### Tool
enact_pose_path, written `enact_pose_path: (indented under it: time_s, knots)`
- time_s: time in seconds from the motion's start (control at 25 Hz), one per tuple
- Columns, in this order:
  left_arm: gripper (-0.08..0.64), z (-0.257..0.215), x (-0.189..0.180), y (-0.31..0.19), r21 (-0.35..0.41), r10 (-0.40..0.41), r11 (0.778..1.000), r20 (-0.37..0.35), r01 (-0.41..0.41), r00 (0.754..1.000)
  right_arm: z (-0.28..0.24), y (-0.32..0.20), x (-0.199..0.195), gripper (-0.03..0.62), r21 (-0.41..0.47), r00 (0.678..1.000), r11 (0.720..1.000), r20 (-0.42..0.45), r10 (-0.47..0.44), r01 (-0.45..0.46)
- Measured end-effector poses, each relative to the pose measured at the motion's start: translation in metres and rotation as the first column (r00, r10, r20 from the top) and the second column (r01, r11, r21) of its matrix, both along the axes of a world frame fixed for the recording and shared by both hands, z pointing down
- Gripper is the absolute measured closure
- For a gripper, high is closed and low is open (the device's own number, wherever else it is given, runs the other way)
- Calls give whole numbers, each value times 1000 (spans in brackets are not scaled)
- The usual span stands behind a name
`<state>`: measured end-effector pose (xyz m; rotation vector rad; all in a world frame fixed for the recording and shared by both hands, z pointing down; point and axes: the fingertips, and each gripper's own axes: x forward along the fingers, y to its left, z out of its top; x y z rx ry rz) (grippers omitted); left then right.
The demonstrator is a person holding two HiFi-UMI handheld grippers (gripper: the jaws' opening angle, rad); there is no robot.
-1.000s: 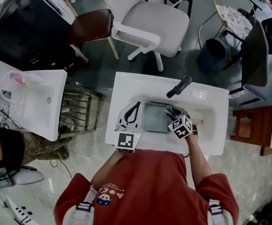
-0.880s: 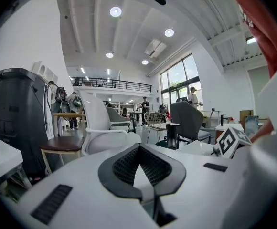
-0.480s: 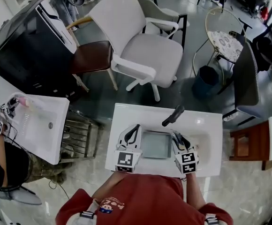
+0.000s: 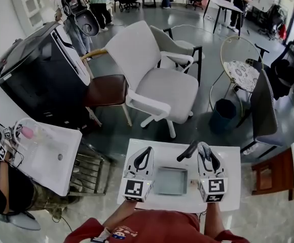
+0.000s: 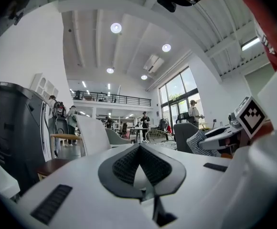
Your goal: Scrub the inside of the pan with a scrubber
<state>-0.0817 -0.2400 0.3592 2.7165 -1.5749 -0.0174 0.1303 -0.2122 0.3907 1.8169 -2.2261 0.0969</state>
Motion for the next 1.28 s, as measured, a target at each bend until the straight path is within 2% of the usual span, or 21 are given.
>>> enact_pose_path:
  time_s: [0.12, 0.2, 0.32, 0.4, 0.52, 0.68, 0.96, 1.12, 1.28]
  knots:
    - [552, -28, -7, -4, 54, -13, 998, -8, 13, 1000, -45, -10, 2, 425, 144, 999, 989, 5, 34, -35]
    - [552, -43, -12, -9, 87, -22, 996, -14, 23, 1000, -73, -13, 5, 425, 247, 998, 967, -4, 69, -66]
    - [552, -58, -16, -12, 104, -35, 994, 11, 34, 999, -111, -8, 7, 425, 446, 993, 890, -17, 117, -97]
    - [552, -66, -17, -12, 118, -33, 993, 16, 31, 999, -122, -7, 6, 425, 503, 989, 857, -26, 145, -112]
    - [552, -77, -18, -12, 172, -35, 985, 13, 32, 999, -121, -9, 6, 425, 494, 989, 861, -10, 146, -122]
    - [552, -77, -18, -11, 156, -28, 987, 19, 24, 999, -114, -12, 9, 425, 466, 990, 876, -3, 144, -126]
    - [552, -86, -18, -11, 202, -33, 979, -11, 35, 999, -106, -14, 8, 423, 442, 991, 890, -20, 133, -110]
    - [552, -77, -15, -9, 137, -26, 990, 23, 23, 999, -104, -15, 4, 423, 434, 992, 895, -27, 125, -101]
    - [552, -78, -15, -7, 153, -28, 988, 15, 25, 999, -104, -14, 1, 423, 437, 993, 895, -32, 114, -89]
